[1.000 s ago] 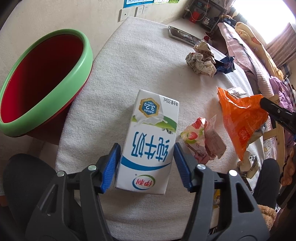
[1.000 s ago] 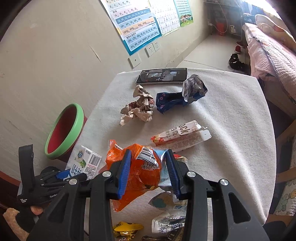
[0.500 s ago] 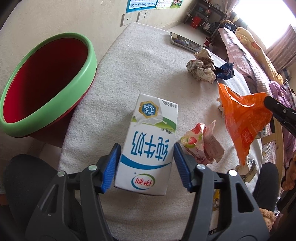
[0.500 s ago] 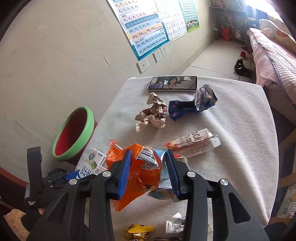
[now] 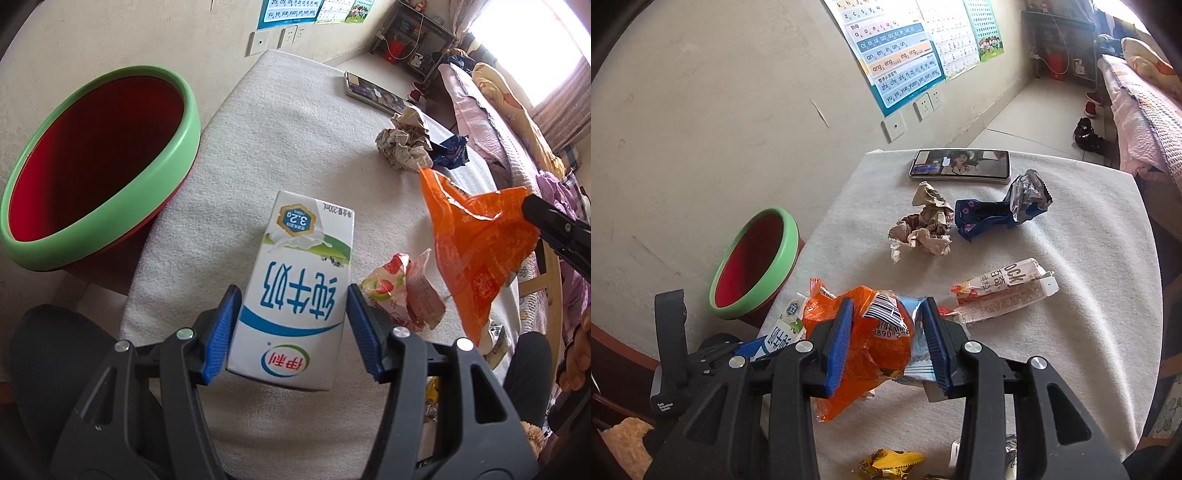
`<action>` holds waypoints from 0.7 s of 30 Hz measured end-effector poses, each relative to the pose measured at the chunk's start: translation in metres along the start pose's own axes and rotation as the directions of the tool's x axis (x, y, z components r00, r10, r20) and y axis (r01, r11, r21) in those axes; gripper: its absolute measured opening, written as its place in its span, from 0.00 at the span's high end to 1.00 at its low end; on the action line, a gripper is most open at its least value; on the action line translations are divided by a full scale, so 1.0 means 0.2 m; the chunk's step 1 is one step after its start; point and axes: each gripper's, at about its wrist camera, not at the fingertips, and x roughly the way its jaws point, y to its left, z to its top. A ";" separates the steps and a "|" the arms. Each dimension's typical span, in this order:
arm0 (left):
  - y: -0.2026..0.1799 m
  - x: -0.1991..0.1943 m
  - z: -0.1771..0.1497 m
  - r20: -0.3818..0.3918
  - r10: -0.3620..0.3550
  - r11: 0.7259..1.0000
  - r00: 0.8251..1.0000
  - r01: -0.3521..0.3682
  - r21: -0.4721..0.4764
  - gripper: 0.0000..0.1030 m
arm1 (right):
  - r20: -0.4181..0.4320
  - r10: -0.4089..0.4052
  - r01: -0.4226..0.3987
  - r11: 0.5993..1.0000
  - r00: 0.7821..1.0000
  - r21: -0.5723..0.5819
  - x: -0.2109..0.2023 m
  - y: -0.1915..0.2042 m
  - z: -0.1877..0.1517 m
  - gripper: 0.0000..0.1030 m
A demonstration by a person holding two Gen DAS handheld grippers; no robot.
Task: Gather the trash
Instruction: 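Hold the milk carton with the left tool while the right tool grasps the orange bag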
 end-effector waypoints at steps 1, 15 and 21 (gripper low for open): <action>0.00 0.00 0.00 0.000 -0.001 1.000 1.000 0.001 -0.001 0.46 | -0.002 -0.001 0.001 1.000 1.000 0.001 0.00 0.00 0.00 0.63; 0.01 0.00 0.00 -0.002 -0.004 1.000 1.000 0.004 -0.009 0.46 | 0.066 0.044 -0.044 0.999 0.997 0.004 -0.08 0.03 0.09 0.63; 0.01 0.00 0.00 -0.004 -0.007 1.000 1.000 0.007 -0.011 0.46 | -0.024 0.023 -0.023 1.000 0.999 0.014 0.02 0.00 0.03 0.58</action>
